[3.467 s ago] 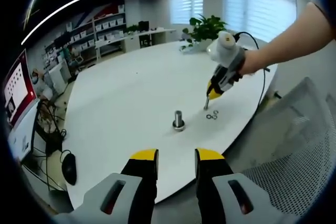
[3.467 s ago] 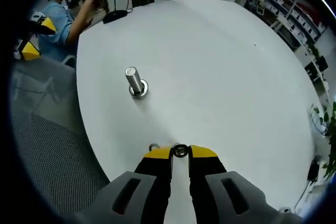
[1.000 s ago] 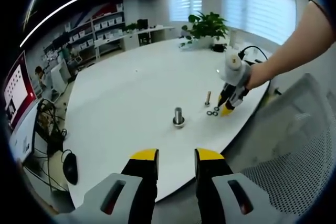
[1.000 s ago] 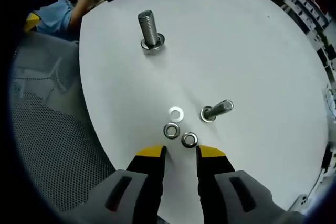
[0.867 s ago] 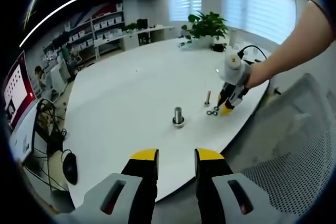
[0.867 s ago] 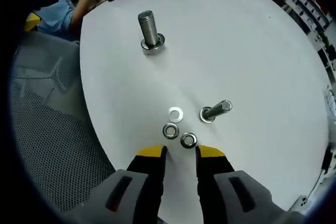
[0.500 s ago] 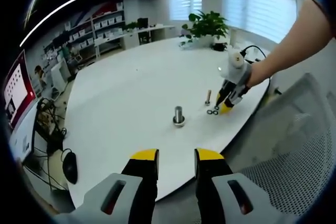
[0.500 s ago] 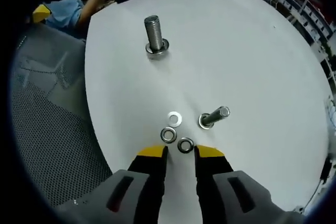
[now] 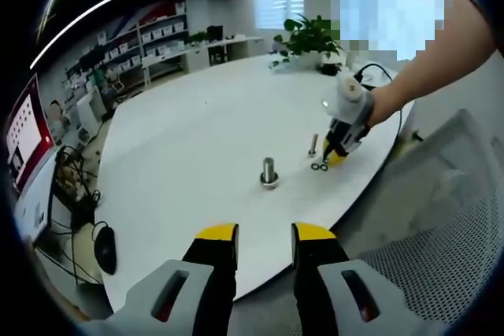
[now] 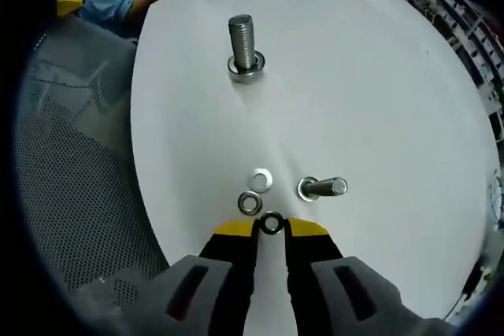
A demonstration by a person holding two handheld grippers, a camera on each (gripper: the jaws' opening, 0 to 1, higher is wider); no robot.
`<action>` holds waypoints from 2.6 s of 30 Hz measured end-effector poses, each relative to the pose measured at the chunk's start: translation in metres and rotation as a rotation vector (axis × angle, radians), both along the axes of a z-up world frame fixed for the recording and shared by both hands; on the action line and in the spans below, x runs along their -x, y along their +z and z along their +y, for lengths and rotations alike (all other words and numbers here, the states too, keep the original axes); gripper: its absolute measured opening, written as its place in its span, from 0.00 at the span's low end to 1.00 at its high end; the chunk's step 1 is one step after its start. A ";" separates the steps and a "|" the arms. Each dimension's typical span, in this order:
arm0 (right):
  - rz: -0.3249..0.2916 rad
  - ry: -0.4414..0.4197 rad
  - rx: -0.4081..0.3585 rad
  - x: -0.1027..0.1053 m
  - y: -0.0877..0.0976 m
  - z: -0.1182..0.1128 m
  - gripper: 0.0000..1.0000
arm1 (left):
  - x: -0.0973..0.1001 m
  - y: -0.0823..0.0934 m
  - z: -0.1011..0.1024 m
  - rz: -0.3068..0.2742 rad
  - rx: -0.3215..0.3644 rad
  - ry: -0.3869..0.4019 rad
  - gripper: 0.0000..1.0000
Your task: Place the washer onto the threaded stud by aligning its center hole with the stud, sliding it down to the base, and recovering from edge contact or off-axis alignment until the washer reaches the visible bottom stop.
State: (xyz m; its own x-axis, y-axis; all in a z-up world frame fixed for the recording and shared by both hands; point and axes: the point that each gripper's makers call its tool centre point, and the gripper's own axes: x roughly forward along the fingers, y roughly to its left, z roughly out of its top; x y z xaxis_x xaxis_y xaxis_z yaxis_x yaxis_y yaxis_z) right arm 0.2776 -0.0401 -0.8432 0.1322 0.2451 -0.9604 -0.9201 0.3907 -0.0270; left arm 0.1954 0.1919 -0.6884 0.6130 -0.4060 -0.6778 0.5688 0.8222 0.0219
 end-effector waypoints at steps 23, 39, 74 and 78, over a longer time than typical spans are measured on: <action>0.111 0.095 0.309 0.007 -0.003 -0.012 0.16 | 0.000 0.000 -0.001 0.001 0.001 -0.005 0.25; 0.067 -0.072 0.182 0.006 -0.001 -0.012 0.14 | 0.000 0.001 -0.001 -0.005 0.004 -0.006 0.24; -0.077 -0.371 -0.073 -0.003 0.040 -0.006 0.13 | -0.001 0.008 -0.002 -0.048 -0.002 -0.019 0.25; -0.099 -0.352 -0.079 -0.006 0.050 -0.003 0.13 | -0.001 0.010 -0.002 -0.057 -0.002 -0.022 0.25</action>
